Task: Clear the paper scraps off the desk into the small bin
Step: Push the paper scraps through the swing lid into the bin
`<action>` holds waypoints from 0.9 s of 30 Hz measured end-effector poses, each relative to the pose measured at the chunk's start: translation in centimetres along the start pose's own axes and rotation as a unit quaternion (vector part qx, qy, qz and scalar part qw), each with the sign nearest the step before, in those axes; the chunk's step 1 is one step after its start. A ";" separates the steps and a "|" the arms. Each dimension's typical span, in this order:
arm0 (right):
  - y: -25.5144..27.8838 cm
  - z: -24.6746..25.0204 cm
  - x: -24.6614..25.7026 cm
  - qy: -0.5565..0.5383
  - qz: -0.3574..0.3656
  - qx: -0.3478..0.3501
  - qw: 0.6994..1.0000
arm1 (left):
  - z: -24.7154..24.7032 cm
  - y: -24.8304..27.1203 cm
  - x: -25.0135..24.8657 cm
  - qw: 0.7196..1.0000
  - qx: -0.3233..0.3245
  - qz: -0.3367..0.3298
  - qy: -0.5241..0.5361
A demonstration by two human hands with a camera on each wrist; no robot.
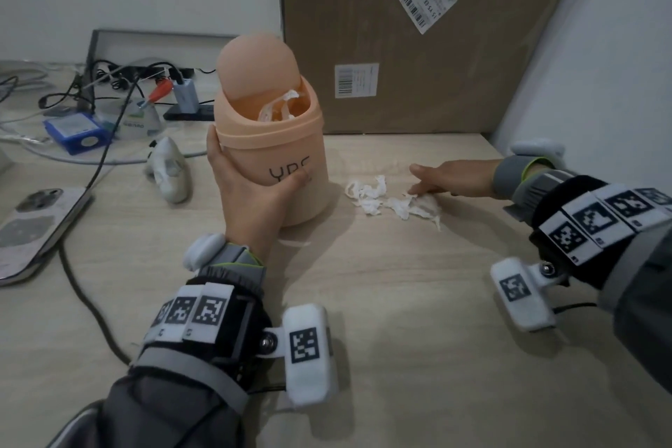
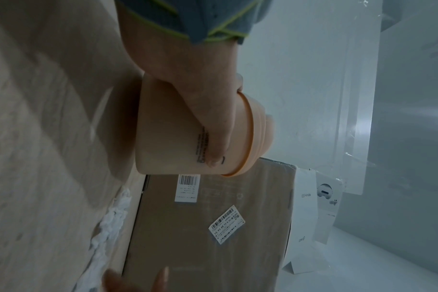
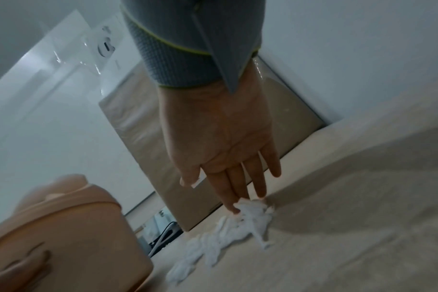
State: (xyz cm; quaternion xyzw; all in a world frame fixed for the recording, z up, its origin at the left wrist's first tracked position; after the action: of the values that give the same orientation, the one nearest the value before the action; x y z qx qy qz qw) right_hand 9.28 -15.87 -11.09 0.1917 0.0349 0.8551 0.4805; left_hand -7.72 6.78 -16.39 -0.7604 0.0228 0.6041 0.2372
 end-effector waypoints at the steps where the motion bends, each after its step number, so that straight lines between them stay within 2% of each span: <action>1: 0.4 0.1 0.4 -0.006 0.005 -0.013 1.000 | 0.0 0.0 0.0 1.000 -0.001 0.000 -0.001; 3: 1.0 0.1 2.0 -0.008 0.040 -0.056 0.998 | 0.2 0.0 -0.1 1.000 0.003 0.001 -0.003; 5: 1.3 -0.3 4.0 0.017 0.085 -0.060 0.994 | 0.1 0.1 -0.2 1.000 0.006 0.001 -0.005; 8: 0.9 -1.2 7.0 0.061 0.115 0.010 0.991 | 0.2 0.2 -0.1 1.000 0.004 0.001 -0.013; 12: 0.1 -2.6 9.5 0.163 0.137 0.066 0.975 | 0.2 0.1 0.0 1.000 0.003 -0.007 -0.012; 15: 0.7 -3.1 8.8 0.203 0.120 0.108 0.966 | 0.1 0.2 0.1 1.000 0.005 -0.008 -0.010; 21: 3.3 -1.8 3.4 0.261 0.078 0.140 0.952 | 0.0 0.0 0.3 0.999 0.016 -0.011 -0.035; 23: 4.0 -1.0 2.4 0.220 0.075 0.113 0.966 | 0.1 0.1 0.2 0.999 0.017 -0.011 -0.036; 25: 4.3 0.1 2.0 0.133 0.082 0.032 0.987 | 0.1 0.2 0.0 0.999 0.020 -0.012 -0.038; 27: 4.2 1.1 1.5 0.071 0.079 -0.063 0.992 | -0.1 0.4 -0.1 0.999 0.025 -0.014 -0.041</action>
State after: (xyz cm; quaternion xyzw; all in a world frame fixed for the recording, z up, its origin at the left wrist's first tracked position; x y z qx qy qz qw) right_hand 5.56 -17.06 -8.63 0.1023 -0.0006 0.9023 0.4188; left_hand -7.81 6.34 -16.43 -0.7292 0.0181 0.6304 0.2655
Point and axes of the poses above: each hand's wrist, its own y-axis away from the middle knuckle, its own z-axis out of the back of the hand, x = y × z, the point moved 2 cm from there along -y, towards the middle knuckle, and after that the axes turned 14 degrees about -x, right-handed, at the moved point
